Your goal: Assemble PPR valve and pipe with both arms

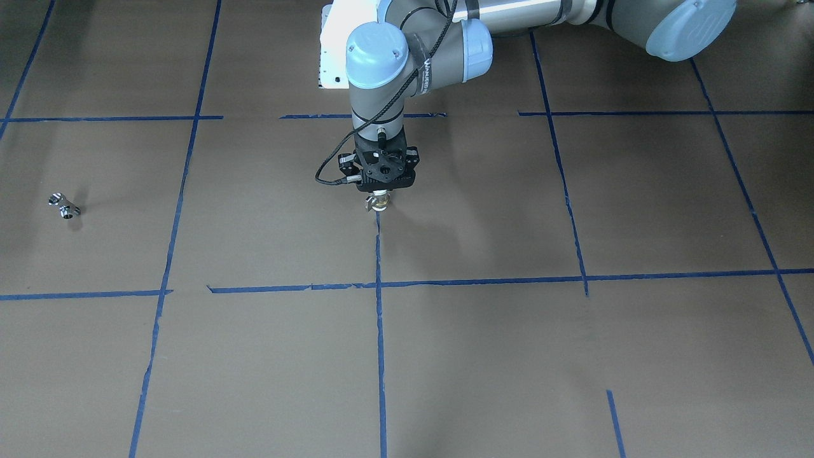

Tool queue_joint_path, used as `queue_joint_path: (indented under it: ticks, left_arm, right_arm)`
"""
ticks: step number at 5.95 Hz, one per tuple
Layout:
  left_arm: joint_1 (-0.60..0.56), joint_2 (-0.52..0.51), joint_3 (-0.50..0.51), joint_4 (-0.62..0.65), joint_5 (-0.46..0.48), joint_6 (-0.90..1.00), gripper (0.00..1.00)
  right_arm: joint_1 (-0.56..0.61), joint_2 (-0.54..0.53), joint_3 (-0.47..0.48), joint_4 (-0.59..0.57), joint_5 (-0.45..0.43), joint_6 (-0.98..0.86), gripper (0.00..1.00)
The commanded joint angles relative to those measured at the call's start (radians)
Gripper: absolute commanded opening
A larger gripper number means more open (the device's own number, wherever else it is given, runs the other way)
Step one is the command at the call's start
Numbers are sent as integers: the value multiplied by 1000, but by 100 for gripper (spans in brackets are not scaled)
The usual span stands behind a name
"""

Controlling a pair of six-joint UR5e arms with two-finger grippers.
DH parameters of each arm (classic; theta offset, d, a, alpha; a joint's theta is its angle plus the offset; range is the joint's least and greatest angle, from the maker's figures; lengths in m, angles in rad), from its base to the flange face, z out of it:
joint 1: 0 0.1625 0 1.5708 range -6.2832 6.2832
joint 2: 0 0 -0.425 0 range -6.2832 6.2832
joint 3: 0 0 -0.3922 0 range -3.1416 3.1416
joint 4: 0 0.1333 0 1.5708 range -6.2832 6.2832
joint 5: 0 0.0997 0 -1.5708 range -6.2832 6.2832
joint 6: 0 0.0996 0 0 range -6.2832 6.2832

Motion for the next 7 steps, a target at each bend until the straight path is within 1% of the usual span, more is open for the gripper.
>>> queue_joint_path:
  ticks: [1, 2, 3, 5, 6, 7]
  left_arm:
    - [2, 5, 0, 0, 0, 0, 47]
    - [2, 10, 0, -2, 0, 0, 52]
    - [3, 12, 0, -7, 0, 0, 64]
    - [-6, 10, -36, -5, 0, 11, 100]
    - [-47, 19, -87, 13, -21, 49, 100]
    - [-81, 147, -191, 13, -67, 143, 100]
  right_arm:
    - [-1, 0, -2, 0, -1, -1, 100]
    - [-2, 0, 0, 0, -1, 0, 100]
    - [-5, 0, -2, 0, -1, 0, 100]
    - [-7, 5, 0, 3, -1, -1, 100]
    - [-7, 12, 6, 0, 2, 2, 100]
    - [-13, 37, 8, 0, 5, -1, 100]
